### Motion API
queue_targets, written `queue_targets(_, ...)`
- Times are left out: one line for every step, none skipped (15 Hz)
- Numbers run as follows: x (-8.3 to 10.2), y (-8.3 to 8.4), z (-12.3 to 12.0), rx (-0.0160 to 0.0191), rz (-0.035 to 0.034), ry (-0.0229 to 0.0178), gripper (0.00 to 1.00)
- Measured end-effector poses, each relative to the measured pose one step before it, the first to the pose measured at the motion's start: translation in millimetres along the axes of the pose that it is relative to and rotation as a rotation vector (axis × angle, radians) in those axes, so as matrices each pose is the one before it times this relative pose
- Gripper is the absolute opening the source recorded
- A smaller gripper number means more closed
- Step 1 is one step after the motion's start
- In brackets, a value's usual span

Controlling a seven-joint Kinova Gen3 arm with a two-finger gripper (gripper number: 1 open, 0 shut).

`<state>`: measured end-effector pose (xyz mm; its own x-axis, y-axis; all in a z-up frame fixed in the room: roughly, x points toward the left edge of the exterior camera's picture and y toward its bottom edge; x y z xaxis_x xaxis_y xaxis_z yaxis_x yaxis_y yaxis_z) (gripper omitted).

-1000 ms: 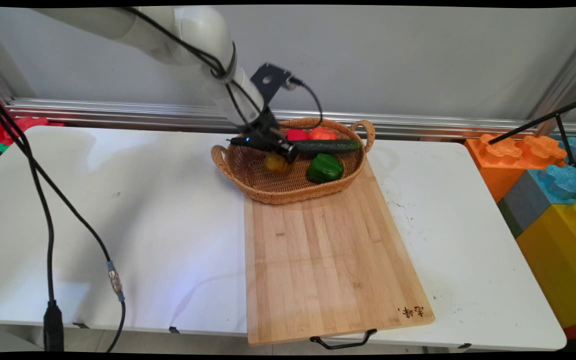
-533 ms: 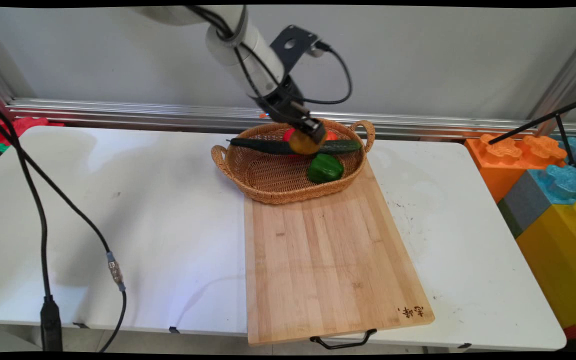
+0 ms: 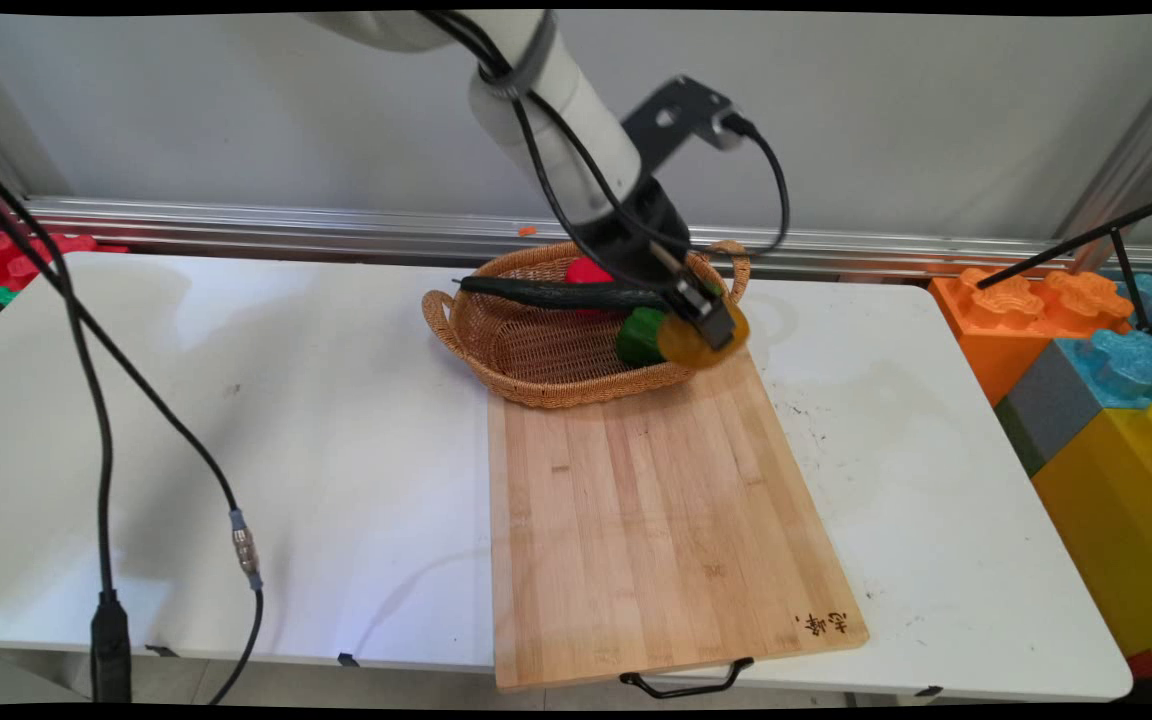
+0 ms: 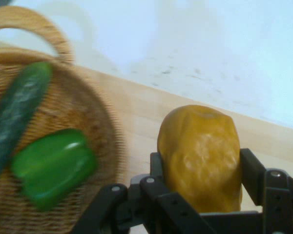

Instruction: Place the picked object on the cutting board

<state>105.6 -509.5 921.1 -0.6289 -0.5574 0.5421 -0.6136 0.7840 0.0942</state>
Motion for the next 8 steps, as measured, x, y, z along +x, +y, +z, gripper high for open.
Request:
queue_targets(-1.83,3.88,7.46,-0.02046,0.02654,-0.00796,0.0)
queue_targets(-2.08,1.85,6.33,-0.01149,0.01742,-0.0068,0.0)
queue_targets(-2.39,1.26,6.53,-0.00954,0.0164,-0.00708,0.0)
queue_targets(-3.81,1.08,8.39,-0.01036,0.01687,-0.0098,0.0)
queue_targets(-2.81,0.58,5.97,-0.00616,0.01124,-0.00711,0.0)
queue_targets(-4.65,0.43,8.85,-0.00769,0.01445,-0.01084,0.0)
queue_targets(-5.79,0.12,10.34,-0.00763,0.01482,-0.01323,0.0)
queue_targets(-5.38,-0.21,9.75,-0.00605,0.01335,-0.01194,0.0)
